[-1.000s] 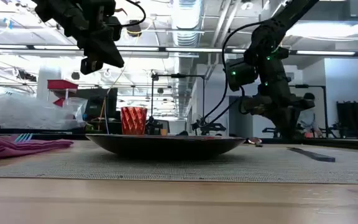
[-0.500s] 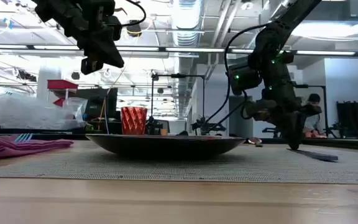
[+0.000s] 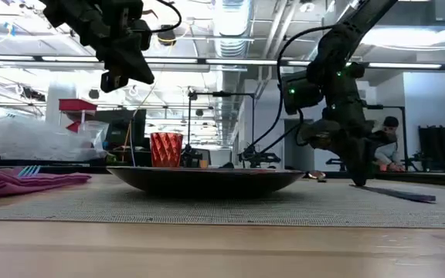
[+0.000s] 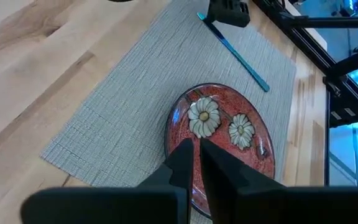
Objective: Set table place
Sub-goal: Put the blue table knife on the gray placemat to the right of the red plate
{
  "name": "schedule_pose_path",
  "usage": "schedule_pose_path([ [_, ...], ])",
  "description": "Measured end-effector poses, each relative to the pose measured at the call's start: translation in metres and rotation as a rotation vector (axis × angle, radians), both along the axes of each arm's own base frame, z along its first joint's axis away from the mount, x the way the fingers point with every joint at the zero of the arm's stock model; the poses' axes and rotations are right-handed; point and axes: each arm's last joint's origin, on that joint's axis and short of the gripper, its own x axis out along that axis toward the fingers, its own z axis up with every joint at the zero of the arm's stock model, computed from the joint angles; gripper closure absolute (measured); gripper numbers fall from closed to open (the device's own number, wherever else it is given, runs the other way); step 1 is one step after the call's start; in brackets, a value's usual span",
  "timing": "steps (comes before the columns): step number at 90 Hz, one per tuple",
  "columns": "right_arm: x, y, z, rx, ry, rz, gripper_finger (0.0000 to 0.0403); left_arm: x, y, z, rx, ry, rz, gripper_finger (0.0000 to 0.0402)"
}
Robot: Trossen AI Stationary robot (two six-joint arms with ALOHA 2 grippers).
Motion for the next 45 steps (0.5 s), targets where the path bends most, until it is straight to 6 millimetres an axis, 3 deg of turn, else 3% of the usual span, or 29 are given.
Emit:
schedule_pose_path([
  [45, 0.0048, 0.0022, 0.0000, 0.023, -0.052, 0.015, 0.0403, 0.0000, 0.0000, 0.0001, 0.015, -0.001, -0.012, 0.0391],
])
